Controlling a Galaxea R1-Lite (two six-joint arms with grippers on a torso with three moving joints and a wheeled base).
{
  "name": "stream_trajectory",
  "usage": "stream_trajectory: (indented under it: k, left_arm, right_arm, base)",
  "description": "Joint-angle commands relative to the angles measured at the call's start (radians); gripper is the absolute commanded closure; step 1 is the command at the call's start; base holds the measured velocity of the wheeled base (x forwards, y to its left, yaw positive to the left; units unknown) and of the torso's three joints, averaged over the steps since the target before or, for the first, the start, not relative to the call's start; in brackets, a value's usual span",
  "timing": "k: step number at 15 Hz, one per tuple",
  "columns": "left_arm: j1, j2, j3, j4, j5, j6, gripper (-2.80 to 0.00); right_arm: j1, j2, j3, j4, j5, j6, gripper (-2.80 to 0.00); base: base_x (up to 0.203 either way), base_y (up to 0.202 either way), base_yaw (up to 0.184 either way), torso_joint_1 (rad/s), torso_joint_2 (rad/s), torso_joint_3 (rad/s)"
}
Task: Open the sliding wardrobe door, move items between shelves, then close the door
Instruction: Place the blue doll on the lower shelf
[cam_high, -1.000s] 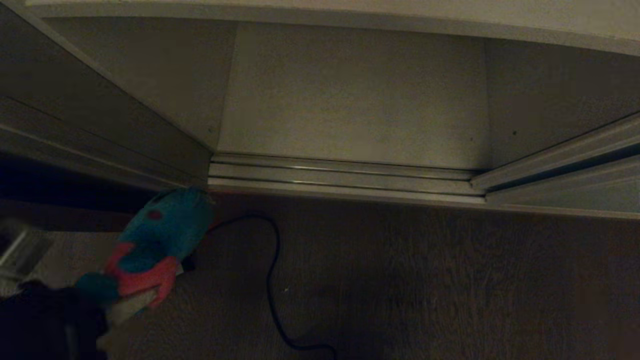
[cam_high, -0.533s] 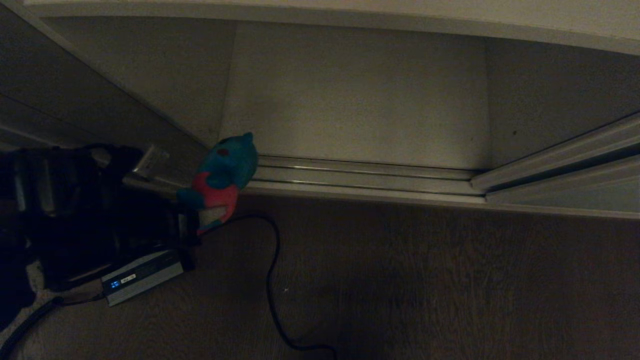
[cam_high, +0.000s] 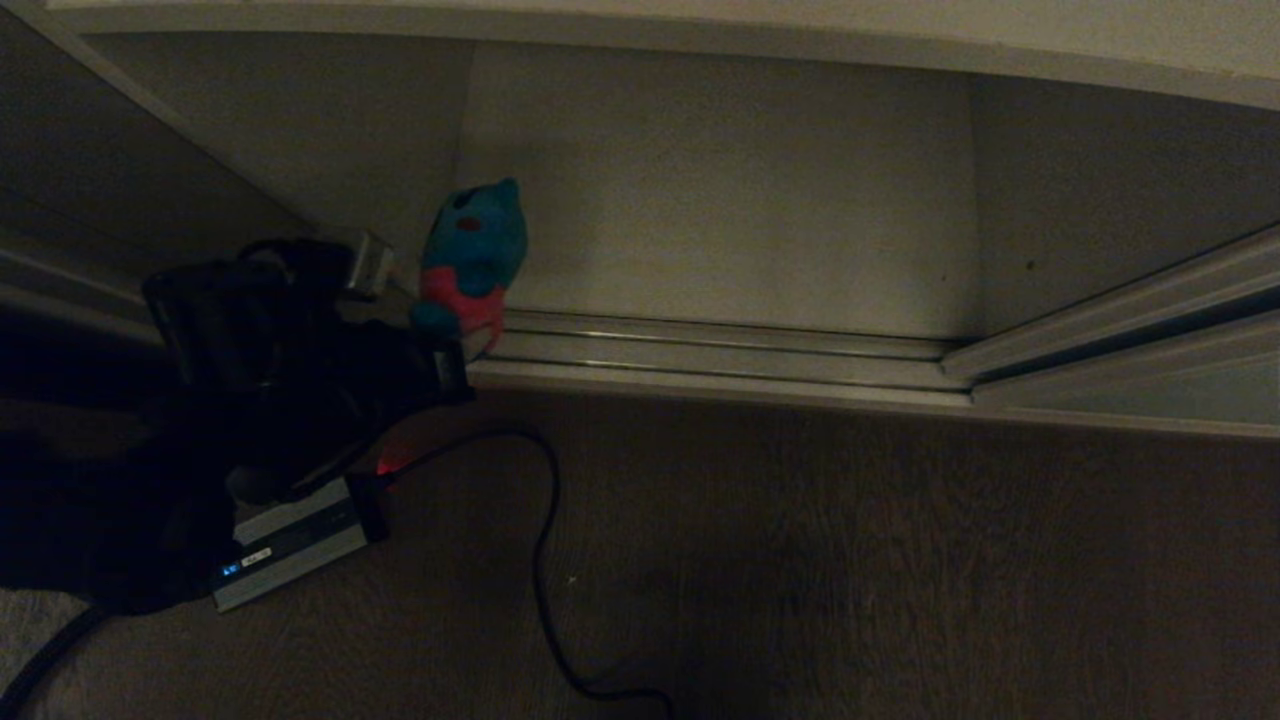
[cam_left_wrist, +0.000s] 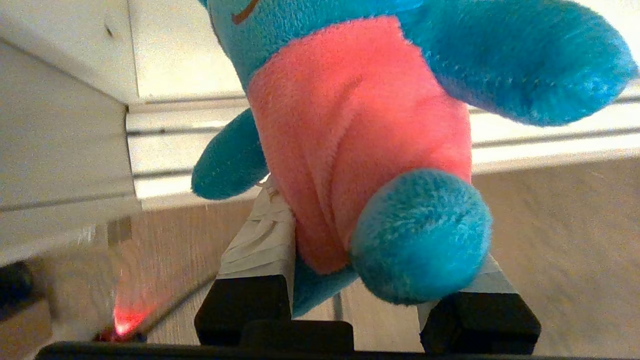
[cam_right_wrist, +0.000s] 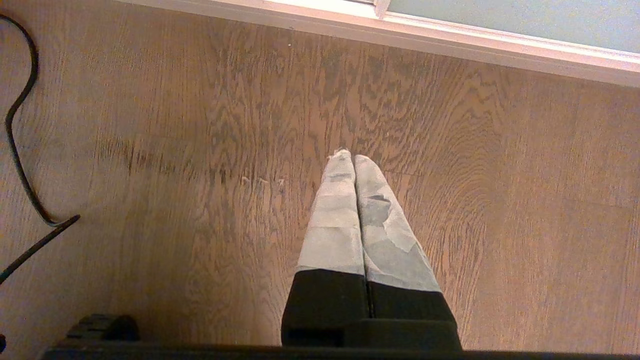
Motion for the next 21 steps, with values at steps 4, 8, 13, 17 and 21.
stream_trajectory:
  k: [4,8,13,17,21]
  left_arm:
    - [0.003,0.249,-0.084,-0.161,0.019,0.052,0.0]
    - [0.031,0.387,-0.221,-0.231,0.035,0.089,0.0]
    - [0.043,0.538,-0.33,-0.375,0.048,0.114,0.0]
    - [0.044,0.611,-0.48,-0.418,0.089,0.114,0.0]
    - [0.045,0.681,-0.608,-0.401,0.094,0.109,0.0]
  right_arm:
    - [0.0,-0.002,0.005,0.0,0.001,0.0,0.0]
    - [0.0,-0.002,0.005,0.0,0.001,0.0,0.0]
    - [0.0,-0.002,0.005,0.0,0.001,-0.001,0.0]
    - [0.0,-0.002,0.003,0.0,0.001,-0.001,0.0]
    - [0.0,-0.002,0.005,0.0,0.001,0.0,0.0]
  base:
    - [0.0,0.0,0.0,0.0,0.0,0.0]
    - [0.0,0.0,0.0,0.0,0.0,0.0]
    - [0.0,0.0,0.0,0.0,0.0,0.0]
    - [0.0,0.0,0.0,0.0,0.0,0.0]
    - [0.0,0.0,0.0,0.0,0.0,0.0]
